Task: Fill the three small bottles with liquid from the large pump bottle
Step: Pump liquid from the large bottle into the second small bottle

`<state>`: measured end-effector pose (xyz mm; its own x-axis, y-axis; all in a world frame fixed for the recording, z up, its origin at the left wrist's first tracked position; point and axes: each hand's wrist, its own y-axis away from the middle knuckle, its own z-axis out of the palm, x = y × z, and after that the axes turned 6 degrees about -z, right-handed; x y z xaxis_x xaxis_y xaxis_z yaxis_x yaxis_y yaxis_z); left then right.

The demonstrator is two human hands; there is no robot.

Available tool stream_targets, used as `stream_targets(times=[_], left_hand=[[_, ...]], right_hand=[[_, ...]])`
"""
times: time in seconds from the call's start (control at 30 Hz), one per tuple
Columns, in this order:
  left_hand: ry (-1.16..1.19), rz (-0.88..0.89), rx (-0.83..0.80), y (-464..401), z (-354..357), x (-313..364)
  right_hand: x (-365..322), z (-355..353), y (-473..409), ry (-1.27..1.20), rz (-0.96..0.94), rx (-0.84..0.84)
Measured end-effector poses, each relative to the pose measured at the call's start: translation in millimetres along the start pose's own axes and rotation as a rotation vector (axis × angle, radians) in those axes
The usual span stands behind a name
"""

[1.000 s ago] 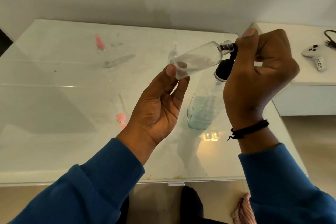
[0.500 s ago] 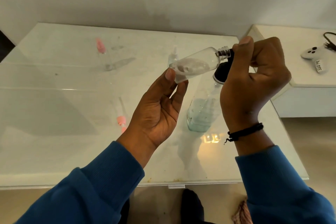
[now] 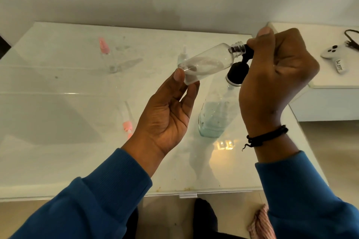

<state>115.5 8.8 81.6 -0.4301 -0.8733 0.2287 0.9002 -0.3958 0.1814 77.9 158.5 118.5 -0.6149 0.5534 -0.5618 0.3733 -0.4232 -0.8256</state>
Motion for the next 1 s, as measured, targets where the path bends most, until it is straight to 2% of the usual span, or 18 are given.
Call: stream_targets(times=[0.33, 1.0], left_hand=[[0.01, -0.004, -0.006, 0.4, 0.7, -0.4], [0.014, -0.011, -0.024, -1.2, -0.6, 0.9]], right_hand=[[-0.4, -1.9, 0.5, 0.059, -0.056, -0.01], [-1.4, -1.5, 6.9, 0.036, -0.041, 0.001]])
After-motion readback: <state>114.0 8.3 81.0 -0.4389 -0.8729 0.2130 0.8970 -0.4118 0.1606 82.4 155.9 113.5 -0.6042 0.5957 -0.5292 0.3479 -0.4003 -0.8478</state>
